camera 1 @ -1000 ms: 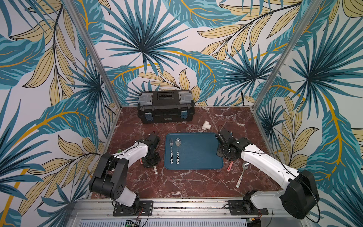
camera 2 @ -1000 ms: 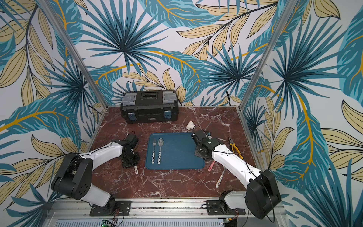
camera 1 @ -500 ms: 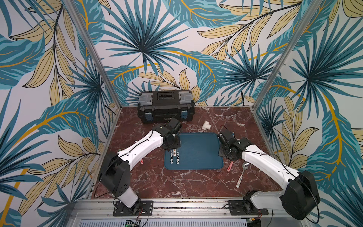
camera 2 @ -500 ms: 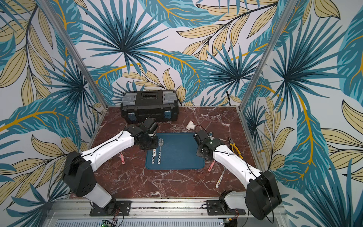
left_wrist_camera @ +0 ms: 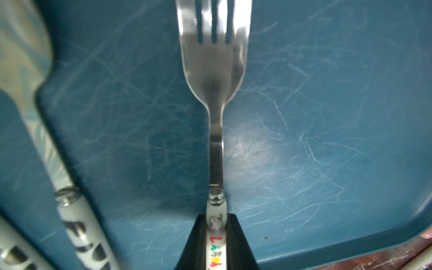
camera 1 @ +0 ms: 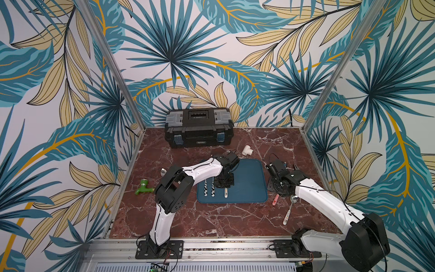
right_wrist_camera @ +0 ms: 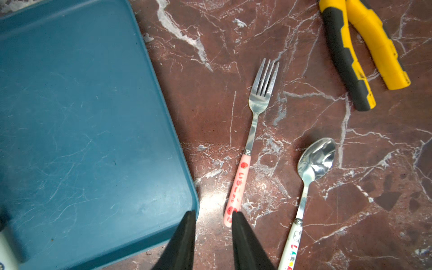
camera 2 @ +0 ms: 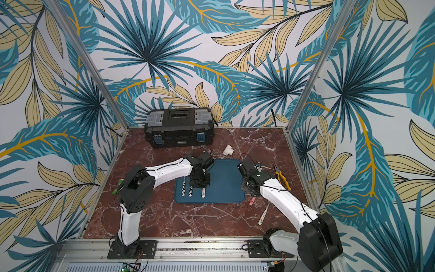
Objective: Set the spoon and fork side by side
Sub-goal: Place the fork on the tray.
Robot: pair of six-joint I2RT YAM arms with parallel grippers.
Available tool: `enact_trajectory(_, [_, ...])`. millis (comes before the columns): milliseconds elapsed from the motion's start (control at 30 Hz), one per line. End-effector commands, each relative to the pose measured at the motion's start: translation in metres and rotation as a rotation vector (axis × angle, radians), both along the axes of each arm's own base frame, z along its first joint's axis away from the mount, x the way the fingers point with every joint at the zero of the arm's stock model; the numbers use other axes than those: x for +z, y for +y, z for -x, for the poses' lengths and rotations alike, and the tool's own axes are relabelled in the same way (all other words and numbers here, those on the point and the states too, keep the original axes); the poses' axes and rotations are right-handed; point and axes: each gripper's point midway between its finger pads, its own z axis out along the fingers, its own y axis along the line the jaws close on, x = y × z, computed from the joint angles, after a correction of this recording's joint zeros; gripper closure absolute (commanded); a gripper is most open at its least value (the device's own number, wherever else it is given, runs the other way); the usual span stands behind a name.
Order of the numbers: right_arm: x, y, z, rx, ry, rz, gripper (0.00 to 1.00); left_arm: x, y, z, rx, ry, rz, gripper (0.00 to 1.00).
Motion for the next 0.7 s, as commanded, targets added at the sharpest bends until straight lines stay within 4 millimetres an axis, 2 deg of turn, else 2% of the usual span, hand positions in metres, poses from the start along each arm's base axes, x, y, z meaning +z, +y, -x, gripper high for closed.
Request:
enact_trajectory(0, [-0.006, -0.010, 0.009, 0.001, 0.026, 0.036, 0.66, 0.017, -0.016, -0.013, 0.016, -0.046, 0.055, 0.92])
enact_trajectory(333, [-0.015, -0.008, 0.010, 0.002, 0.041, 0.015, 0.66, 0.016, -0.019, -0.026, 0.020, -0.043, 0.003, 0.91])
enact_trajectory(533, [-0.015, -0.011, 0.013, -0.002, 0.038, 0.016, 0.66, 0.008, -0.005, -0.016, 0.025, -0.018, -0.043, 0.92])
enact_trajectory(667, [-0.020, -0.010, 0.013, -0.002, 0.045, 0.006, 0.66, 0.009, 0.001, -0.018, 0.041, -0.026, -0.039, 0.91])
